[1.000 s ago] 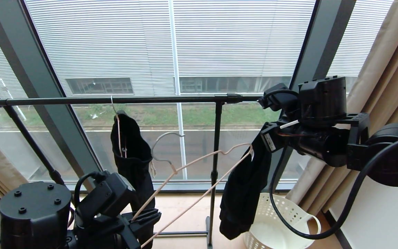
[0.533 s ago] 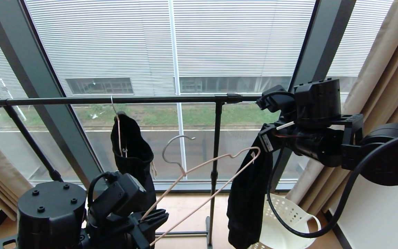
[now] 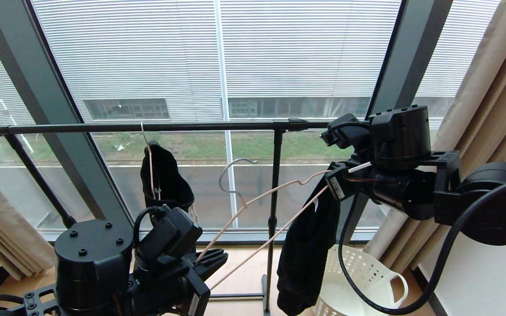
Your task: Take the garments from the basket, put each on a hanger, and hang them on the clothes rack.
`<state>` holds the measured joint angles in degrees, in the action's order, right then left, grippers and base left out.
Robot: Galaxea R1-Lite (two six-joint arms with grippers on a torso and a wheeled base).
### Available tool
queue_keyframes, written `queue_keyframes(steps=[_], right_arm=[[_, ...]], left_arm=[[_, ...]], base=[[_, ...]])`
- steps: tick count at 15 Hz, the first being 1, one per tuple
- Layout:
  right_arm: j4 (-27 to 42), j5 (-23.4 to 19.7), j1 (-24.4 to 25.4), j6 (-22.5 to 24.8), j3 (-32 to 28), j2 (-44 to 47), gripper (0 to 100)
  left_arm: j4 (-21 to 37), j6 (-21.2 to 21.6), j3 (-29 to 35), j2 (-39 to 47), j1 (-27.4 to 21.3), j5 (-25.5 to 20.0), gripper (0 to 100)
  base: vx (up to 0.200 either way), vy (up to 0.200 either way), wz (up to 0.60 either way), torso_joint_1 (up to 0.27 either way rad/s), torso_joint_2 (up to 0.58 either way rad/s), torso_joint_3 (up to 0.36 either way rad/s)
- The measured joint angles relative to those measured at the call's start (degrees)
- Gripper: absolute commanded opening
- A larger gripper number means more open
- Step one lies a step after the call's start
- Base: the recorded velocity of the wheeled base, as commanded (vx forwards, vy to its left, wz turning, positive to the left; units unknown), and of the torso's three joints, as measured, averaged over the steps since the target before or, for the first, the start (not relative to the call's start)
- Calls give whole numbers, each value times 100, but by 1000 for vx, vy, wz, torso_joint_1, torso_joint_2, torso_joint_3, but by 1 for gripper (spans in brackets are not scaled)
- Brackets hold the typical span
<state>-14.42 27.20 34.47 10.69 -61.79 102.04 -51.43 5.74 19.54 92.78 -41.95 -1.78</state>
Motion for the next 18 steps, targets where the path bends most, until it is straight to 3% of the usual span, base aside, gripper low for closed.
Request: queue_keyframes(steps=[7, 18], right_arm=[[-5, -10, 585, -22, 315, -215, 0], [15, -7, 2078, -656, 678, -678, 0]], left_arm=[[0, -9, 57, 132, -5, 37, 0], [-21, 2, 46, 247, -80, 37, 0]], base=[[0, 0, 0, 0, 0, 0], [0, 0, 0, 0, 0, 0]])
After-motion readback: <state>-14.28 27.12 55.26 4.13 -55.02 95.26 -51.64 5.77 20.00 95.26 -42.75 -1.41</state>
